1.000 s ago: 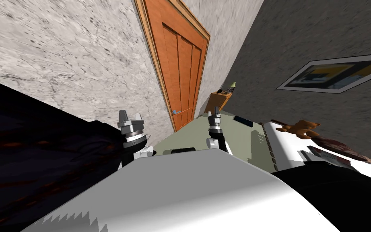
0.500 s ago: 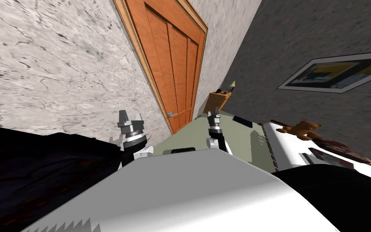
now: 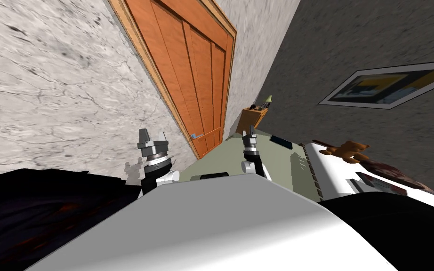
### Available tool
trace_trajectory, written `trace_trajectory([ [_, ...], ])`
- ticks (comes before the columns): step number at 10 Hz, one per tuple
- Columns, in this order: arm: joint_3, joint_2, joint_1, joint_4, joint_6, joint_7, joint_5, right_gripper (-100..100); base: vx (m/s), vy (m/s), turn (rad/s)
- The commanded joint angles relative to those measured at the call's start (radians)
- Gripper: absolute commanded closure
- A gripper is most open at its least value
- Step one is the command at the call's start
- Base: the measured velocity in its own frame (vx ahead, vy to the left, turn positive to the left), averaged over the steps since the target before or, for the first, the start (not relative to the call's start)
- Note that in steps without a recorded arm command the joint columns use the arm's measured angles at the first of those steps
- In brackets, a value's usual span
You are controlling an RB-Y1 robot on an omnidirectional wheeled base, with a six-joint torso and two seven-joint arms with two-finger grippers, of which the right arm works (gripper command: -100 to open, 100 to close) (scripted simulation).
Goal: Pull the door open
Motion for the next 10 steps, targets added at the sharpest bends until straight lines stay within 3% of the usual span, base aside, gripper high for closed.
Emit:
trace_trajectory([
  [1,0.0,-0.006,-0.003,0.007,-0.001,0.0,-0.001,-100,0.085,-0.147,-0.042],
  [6,-0.002,-0.027,-0.02,0.046,-0.011,0.002,-0.003,-100,0.091,-0.162,-0.037],
  [10,-0.004,-0.058,-0.052,0.122,-0.03,0.004,-0.009,-100,0.005,-0.262,-0.019],
])
